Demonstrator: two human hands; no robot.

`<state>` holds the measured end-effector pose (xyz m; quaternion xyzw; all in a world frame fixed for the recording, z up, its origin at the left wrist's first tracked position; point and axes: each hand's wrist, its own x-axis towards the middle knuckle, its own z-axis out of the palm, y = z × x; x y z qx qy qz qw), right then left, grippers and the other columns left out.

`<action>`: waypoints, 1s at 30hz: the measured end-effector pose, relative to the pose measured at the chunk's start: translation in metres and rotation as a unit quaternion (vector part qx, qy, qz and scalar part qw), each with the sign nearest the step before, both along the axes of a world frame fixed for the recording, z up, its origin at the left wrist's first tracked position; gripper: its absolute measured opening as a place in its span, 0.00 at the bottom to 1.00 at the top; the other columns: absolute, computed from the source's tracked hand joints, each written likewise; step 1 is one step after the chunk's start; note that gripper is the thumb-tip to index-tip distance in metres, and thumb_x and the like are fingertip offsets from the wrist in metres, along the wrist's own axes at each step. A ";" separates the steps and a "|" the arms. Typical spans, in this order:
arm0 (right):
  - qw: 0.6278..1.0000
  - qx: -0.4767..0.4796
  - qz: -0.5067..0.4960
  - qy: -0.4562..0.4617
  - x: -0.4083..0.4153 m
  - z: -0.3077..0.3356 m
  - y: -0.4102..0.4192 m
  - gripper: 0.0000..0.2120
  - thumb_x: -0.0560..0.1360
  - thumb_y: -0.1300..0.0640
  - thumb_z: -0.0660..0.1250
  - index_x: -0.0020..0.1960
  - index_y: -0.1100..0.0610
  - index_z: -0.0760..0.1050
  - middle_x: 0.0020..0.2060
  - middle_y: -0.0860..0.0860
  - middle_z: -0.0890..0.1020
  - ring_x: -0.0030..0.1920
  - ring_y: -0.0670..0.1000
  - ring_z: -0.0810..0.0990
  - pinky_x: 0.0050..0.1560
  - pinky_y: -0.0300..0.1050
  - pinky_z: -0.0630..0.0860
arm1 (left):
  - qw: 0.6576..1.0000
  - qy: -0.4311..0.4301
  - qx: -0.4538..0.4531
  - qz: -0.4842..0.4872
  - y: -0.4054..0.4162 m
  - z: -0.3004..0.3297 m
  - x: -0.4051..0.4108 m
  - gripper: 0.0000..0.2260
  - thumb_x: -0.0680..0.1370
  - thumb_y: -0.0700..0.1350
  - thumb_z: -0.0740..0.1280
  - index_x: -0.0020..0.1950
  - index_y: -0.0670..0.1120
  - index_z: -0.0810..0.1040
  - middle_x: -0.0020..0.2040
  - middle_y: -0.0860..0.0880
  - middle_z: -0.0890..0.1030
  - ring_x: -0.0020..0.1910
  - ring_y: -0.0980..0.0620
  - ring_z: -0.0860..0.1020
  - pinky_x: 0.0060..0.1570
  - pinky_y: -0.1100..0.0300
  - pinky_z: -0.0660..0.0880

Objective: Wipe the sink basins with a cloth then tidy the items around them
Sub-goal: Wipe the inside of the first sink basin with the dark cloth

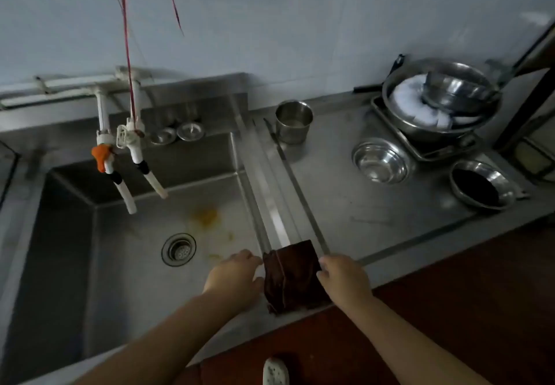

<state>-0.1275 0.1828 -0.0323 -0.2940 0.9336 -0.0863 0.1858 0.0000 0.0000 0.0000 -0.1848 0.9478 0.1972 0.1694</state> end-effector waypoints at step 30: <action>0.910 -0.141 0.373 -0.111 0.071 0.073 -0.163 0.05 0.76 0.53 0.65 0.49 0.50 0.70 0.40 0.47 0.80 0.39 0.47 0.79 0.39 0.42 0.76 | 0.942 0.178 0.016 0.283 -0.070 0.028 0.089 0.36 0.72 0.54 0.70 0.76 0.52 0.57 0.75 0.53 0.58 0.73 0.52 0.57 0.71 0.56 0.60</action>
